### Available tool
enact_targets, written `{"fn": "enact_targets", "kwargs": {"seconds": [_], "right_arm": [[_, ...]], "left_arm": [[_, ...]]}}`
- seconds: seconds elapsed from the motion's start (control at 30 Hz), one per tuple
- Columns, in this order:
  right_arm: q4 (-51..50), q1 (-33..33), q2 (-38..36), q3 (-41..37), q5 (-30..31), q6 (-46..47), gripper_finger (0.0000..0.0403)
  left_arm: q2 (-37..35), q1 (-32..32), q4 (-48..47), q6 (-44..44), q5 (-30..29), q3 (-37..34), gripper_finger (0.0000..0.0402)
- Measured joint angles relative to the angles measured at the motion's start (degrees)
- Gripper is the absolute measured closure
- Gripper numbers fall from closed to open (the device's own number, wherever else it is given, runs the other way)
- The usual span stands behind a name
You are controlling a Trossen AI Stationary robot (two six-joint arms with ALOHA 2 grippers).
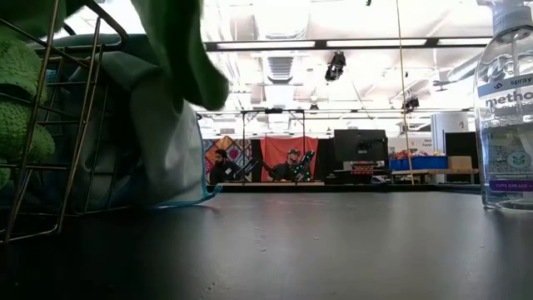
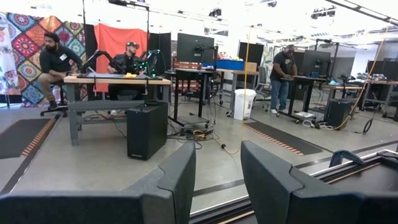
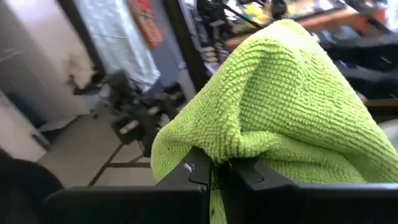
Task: Sort microfiber towel by color & place in baskets
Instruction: Put the green towel into the bottom wire basket
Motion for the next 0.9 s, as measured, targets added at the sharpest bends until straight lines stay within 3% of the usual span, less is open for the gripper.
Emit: {"fn": "enact_targets", "kwargs": {"seconds": [0.23,0.57,0.8,0.9], "right_arm": [[0.7,0.0,3.9,6.9,-2.9,-6.5,0.0392],[-1.2,0.0,13.0,22.1,-13.5,-9.0,0.0392],[-10.5,0.0,20.3,35.8,-13.8,-12.0,0.0392],[-7.5,-0.1,21.6,36.7,-13.9,-12.2,0.0392]], "left_arm": [[0.0,0.0,0.0,0.0,0.0,0.0,0.0288],[0.0,0.0,0.0,0.0,0.0,0.0,0.0288],[0.0,0.0,0.0,0.0,0.0,0.0,0.0288],[0.0,0.0,0.0,0.0,0.0,0.0,0.0288]]}}
